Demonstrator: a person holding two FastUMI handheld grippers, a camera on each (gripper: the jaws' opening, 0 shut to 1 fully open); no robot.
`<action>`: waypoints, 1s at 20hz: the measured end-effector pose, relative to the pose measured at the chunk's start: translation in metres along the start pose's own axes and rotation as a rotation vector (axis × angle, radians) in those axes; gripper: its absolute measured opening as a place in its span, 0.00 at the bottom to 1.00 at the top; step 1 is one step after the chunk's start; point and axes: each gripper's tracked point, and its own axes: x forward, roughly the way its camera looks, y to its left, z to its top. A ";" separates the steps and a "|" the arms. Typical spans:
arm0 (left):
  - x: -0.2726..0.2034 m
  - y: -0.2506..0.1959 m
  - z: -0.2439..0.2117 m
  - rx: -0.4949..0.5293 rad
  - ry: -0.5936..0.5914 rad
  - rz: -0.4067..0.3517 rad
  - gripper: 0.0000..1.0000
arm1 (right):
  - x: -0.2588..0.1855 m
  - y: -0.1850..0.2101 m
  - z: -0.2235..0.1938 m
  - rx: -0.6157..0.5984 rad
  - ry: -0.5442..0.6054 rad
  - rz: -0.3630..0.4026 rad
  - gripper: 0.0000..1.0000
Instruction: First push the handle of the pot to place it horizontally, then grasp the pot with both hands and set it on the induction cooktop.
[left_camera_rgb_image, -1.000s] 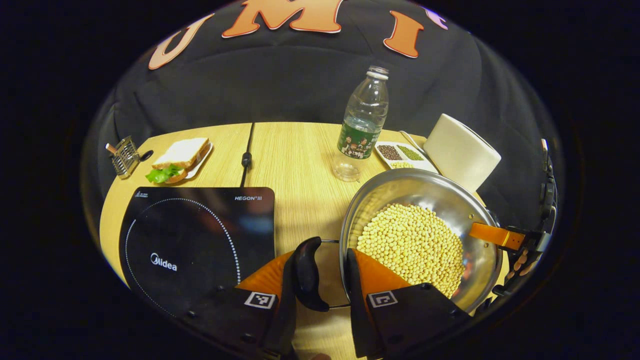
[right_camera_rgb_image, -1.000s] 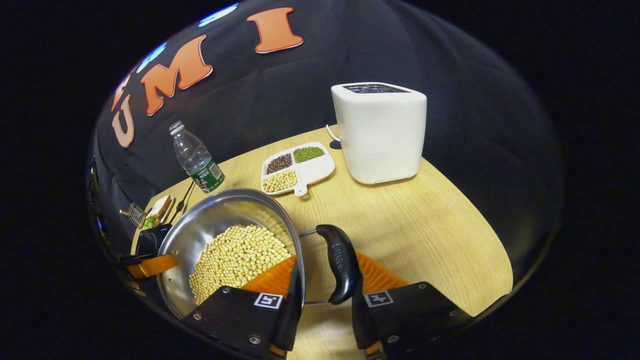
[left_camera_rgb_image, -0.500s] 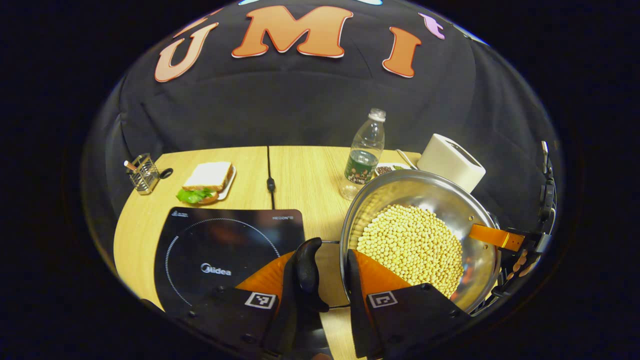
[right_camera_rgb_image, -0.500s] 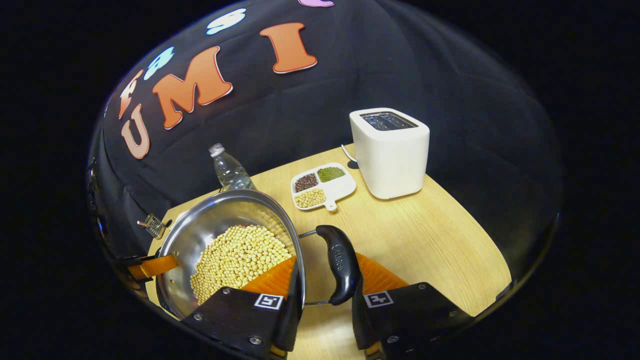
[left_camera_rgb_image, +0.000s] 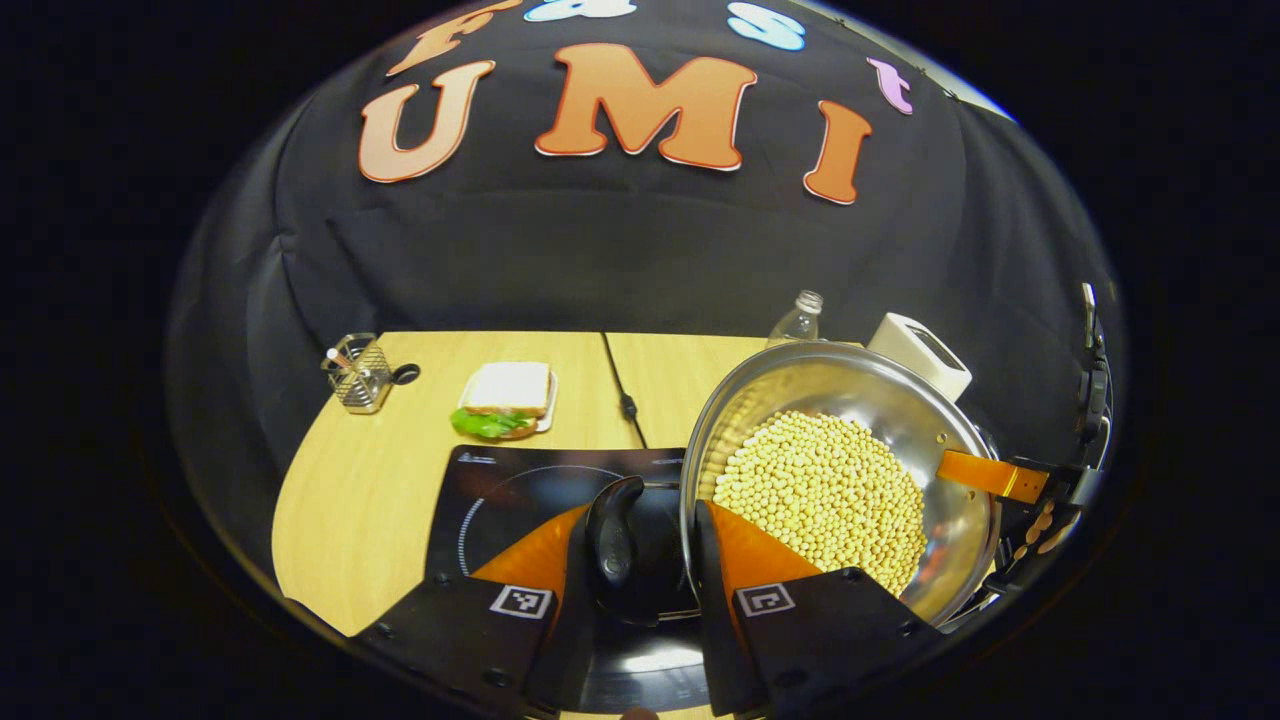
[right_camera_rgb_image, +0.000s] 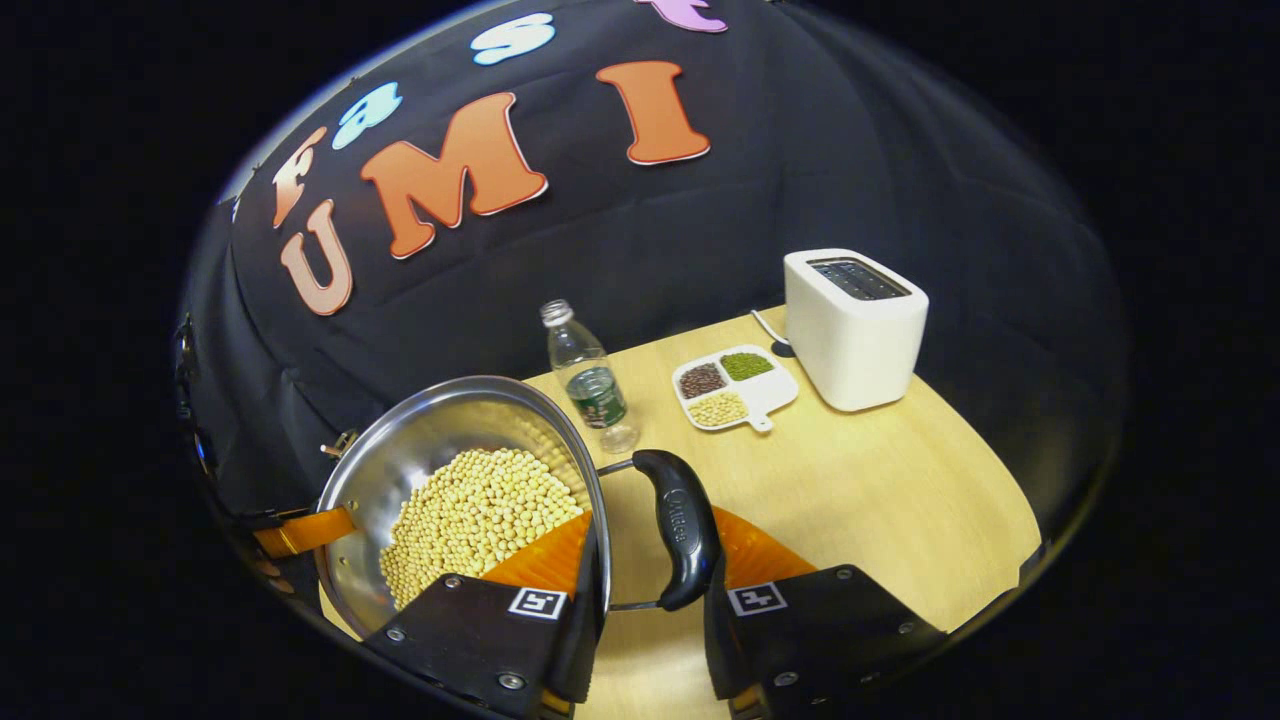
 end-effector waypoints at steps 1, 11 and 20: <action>-0.002 0.011 0.001 -0.006 -0.003 0.007 0.53 | 0.001 0.012 -0.001 -0.004 0.001 0.008 0.44; -0.007 0.114 -0.017 -0.055 0.045 0.071 0.53 | 0.033 0.101 -0.039 -0.030 0.072 0.060 0.45; 0.015 0.176 -0.042 -0.081 0.100 0.092 0.55 | 0.062 0.146 -0.079 -0.051 0.141 0.068 0.45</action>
